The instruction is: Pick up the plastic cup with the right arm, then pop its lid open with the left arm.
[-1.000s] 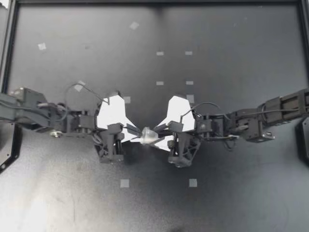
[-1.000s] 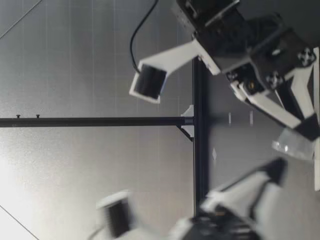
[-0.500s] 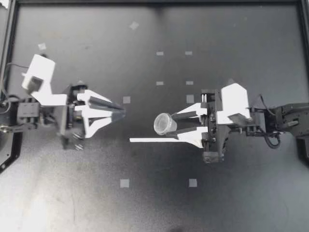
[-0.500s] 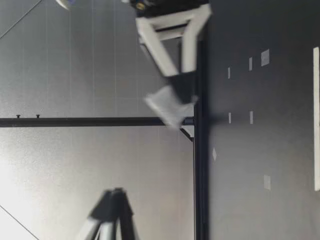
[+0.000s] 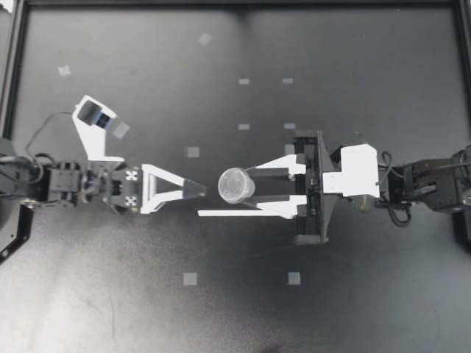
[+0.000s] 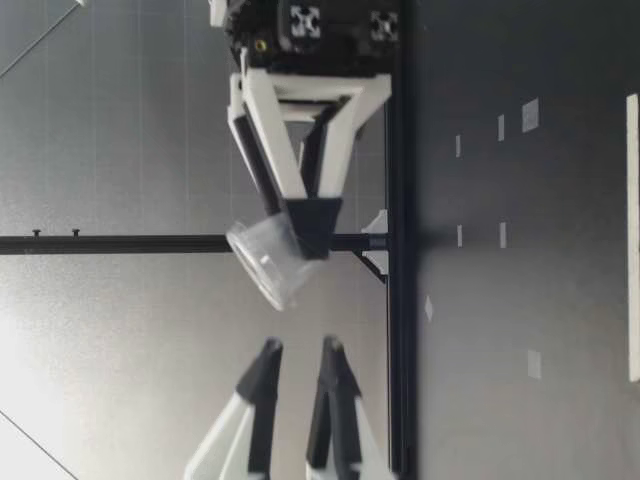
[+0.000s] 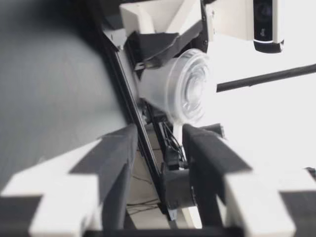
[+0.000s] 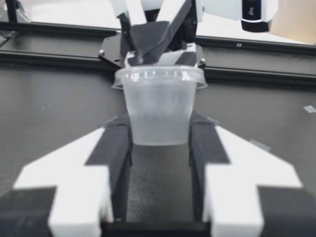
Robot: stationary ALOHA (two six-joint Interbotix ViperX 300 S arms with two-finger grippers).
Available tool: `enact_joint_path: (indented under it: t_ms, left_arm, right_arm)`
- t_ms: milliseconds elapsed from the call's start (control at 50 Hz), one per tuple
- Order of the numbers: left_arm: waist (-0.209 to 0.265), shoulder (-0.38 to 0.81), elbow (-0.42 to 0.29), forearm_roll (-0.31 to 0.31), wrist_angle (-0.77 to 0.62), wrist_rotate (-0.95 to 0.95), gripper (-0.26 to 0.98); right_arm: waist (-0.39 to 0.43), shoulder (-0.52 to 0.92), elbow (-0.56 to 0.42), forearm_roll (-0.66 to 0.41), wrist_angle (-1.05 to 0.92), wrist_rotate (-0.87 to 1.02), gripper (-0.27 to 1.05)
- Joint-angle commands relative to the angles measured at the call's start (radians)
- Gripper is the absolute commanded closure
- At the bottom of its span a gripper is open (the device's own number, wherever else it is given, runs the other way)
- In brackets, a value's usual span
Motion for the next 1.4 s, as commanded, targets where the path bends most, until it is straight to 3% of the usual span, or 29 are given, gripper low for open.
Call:
enact_joint_path:
  t_ms: [0, 420, 560, 820, 920, 1160, 1380]
  left_arm:
    - [-0.002, 0.003, -0.037, 0.012, -0.011, 0.000, 0.29]
    - [-0.002, -0.008, -0.091, 0.015, -0.029, 0.015, 0.29]
    - [-0.002, -0.037, -0.117, 0.014, -0.029, 0.094, 0.29]
    - [0.006, -0.094, -0.103, 0.014, -0.003, 0.229, 0.29]
    - [0.008, -0.106, -0.091, 0.015, 0.025, 0.356, 0.29]
    - [0.008, -0.167, -0.041, 0.015, 0.074, 0.891, 0.29]
    - [0.008, -0.170, -0.029, 0.008, 0.175, 1.201, 0.29]
  right_arm:
    - [-0.006, -0.002, -0.021, -0.003, -0.012, 0.002, 0.45]
    - [-0.006, 0.084, -0.048, -0.006, 0.057, 0.057, 0.45]
    - [-0.002, 0.114, -0.032, -0.008, 0.067, 0.133, 0.45]
    - [0.032, 0.057, 0.040, -0.008, 0.086, 0.196, 0.45]
    - [0.043, -0.012, 0.034, -0.008, 0.086, 0.224, 0.45]
    - [0.044, -0.166, 0.029, -0.008, 0.086, 0.250, 0.45]
    - [0.044, -0.137, 0.026, -0.006, 0.083, 0.253, 0.45]
